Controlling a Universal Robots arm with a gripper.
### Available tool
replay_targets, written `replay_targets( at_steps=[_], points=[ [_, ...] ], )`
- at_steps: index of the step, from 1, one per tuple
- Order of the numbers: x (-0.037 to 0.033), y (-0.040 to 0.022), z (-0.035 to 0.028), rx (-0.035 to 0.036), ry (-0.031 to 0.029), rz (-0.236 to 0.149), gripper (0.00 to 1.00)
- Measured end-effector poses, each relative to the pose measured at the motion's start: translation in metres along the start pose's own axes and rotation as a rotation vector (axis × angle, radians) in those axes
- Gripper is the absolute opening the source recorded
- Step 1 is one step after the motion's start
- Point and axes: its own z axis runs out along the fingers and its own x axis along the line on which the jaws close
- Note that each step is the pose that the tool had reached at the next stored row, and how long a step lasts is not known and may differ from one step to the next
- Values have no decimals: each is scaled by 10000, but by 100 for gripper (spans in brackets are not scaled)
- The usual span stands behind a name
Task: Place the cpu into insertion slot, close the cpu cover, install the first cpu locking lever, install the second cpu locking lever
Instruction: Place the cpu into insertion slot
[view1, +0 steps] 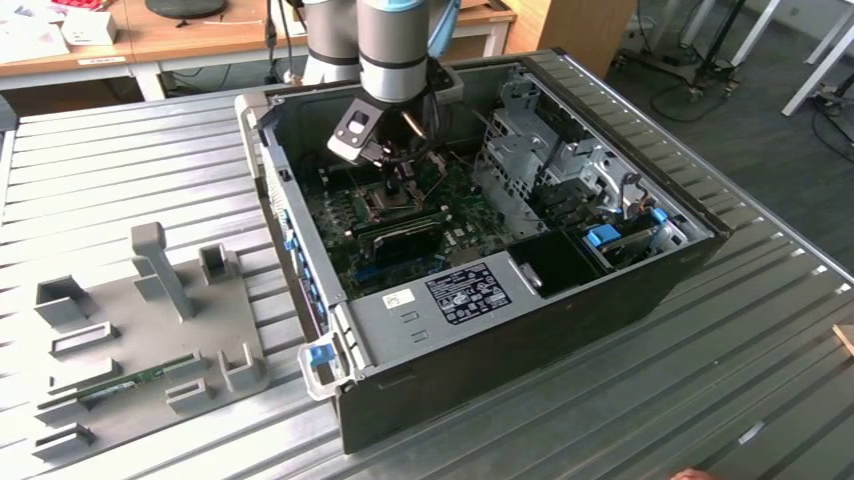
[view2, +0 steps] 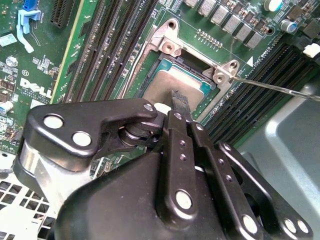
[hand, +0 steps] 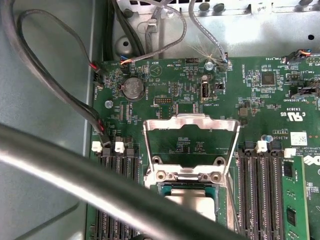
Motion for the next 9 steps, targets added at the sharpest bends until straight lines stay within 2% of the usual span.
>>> replay_targets(
  at_steps=[9],
  points=[
    [-1, -1, 20, 0, 0, 0, 11]
  ],
)
